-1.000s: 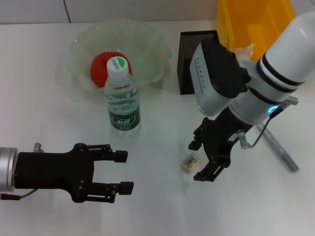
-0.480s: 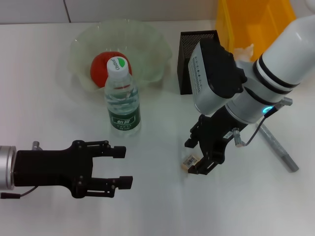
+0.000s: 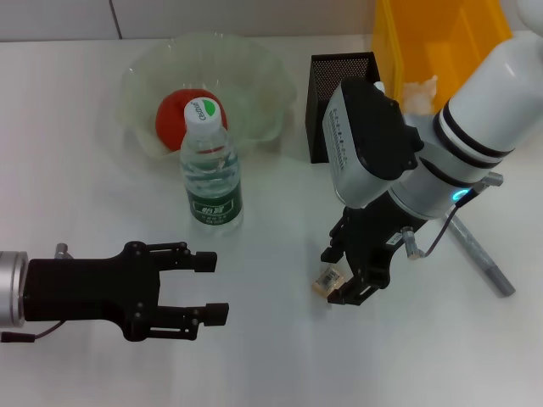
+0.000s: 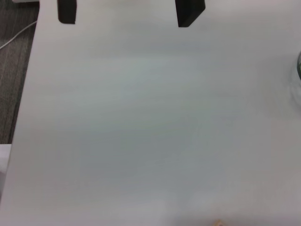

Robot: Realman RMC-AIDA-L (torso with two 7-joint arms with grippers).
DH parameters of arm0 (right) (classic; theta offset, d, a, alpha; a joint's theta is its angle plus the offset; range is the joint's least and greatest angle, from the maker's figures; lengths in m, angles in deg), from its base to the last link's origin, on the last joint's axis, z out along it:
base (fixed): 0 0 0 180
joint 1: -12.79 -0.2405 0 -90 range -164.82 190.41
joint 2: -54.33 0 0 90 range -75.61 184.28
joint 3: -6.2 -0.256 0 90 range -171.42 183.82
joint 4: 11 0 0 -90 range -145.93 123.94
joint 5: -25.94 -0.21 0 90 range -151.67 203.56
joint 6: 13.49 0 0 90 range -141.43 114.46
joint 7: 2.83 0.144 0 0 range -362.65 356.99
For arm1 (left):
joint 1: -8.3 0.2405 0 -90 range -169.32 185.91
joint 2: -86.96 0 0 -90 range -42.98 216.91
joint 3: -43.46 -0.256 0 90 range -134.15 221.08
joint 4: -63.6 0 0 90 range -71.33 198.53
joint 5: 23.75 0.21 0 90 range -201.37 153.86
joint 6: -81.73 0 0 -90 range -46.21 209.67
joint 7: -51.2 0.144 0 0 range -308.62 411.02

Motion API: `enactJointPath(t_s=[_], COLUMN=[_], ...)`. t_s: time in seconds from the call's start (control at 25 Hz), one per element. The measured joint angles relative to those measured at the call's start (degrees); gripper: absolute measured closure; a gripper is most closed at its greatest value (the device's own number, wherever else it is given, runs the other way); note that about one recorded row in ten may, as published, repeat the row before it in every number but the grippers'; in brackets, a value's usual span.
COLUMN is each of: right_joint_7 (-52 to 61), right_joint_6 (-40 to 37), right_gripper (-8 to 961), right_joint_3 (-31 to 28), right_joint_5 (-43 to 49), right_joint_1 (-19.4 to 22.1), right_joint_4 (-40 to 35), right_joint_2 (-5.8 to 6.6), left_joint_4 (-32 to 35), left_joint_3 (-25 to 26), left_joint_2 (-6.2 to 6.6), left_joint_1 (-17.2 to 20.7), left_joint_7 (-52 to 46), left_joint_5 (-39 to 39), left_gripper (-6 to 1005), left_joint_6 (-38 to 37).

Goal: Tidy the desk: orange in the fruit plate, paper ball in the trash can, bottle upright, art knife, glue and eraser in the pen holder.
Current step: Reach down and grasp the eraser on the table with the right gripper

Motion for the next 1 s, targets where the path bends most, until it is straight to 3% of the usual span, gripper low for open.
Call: enactJointPath(t_s=[0.16, 0.4, 0.6, 0.8, 1.0], right_joint_7=[0.00, 0.00, 0.33, 1.01, 1.24], right_joint_6=[0.33, 0.49, 0.52, -0.53, -0.87], right_gripper=[357, 517, 587, 593, 540], right_joint_3=[1.06, 1.46, 2.31, 3.50, 5.10], right_joint_5=[-0.01, -0.12, -0.33, -0.24, -0.05], right_joint_1=[0.07, 0.09, -0.02, 0.20, 0.29], right_joint_4=[0.04, 0.03, -0.09, -2.36, -4.41], right_joint_2=[0.00, 0.00, 0.00, 0.00, 0.00], left_joint_4=[0.00, -0.05, -0.11, -0.79, -0.81], left_joint_3=[0.00, 0.00, -0.05, -0.27, -0.38], left_joint_2=[-0.04, -0.10, -0.10, -0.10, -0.10], left_joint_1=[0.00, 0.00, 0.00, -0.06, -0.03], left_joint_7=[0.00, 0.00, 0.01, 0.27, 0.30], left_joint_5=[0.00, 0.09, 0.09, 0.09, 0.09], left_gripper=[216, 216, 216, 216, 216], left_joint_6=[0.13, 0.65, 0.86, 1.33, 1.33])
